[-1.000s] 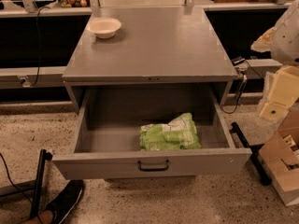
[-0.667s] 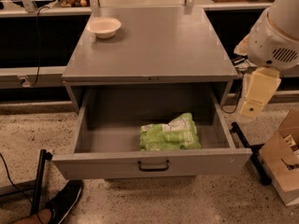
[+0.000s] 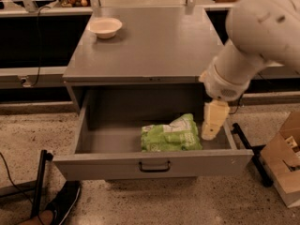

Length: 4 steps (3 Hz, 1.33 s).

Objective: Pick green rice chip bag from top drawer and place on counter

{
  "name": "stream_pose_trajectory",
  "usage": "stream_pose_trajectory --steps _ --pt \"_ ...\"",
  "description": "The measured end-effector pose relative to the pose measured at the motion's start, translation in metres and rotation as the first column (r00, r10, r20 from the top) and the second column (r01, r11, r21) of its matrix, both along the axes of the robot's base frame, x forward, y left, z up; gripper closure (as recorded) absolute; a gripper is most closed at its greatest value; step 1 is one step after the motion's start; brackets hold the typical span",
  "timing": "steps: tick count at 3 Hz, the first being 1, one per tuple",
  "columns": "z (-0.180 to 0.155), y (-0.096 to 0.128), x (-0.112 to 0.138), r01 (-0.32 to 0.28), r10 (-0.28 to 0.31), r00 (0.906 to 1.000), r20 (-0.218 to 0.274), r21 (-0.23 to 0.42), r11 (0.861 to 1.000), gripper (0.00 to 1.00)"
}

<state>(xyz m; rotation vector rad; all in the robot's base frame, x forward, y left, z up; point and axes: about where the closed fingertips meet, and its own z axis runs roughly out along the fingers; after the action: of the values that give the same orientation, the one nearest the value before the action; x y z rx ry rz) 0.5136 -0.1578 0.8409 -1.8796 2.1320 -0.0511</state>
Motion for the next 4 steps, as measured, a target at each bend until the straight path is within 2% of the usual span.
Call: stream_pose_trajectory --steps 1,2,3,4 --pt "-0.005 0.004 0.01 0.004 -0.005 0.9988 0.049 0.017 1.0 0.0" --pt "-0.019 0.019 0.003 -0.089 0.089 0.9958 -0.023 0.002 0.996 0.0" --pt "-0.044 0.03 0.002 -0.159 0.159 0.9838 -0.083 0.002 0.987 0.19" --pt "-0.065 0.032 0.009 -0.174 0.174 0.9819 -0.075 0.01 0.985 0.25"
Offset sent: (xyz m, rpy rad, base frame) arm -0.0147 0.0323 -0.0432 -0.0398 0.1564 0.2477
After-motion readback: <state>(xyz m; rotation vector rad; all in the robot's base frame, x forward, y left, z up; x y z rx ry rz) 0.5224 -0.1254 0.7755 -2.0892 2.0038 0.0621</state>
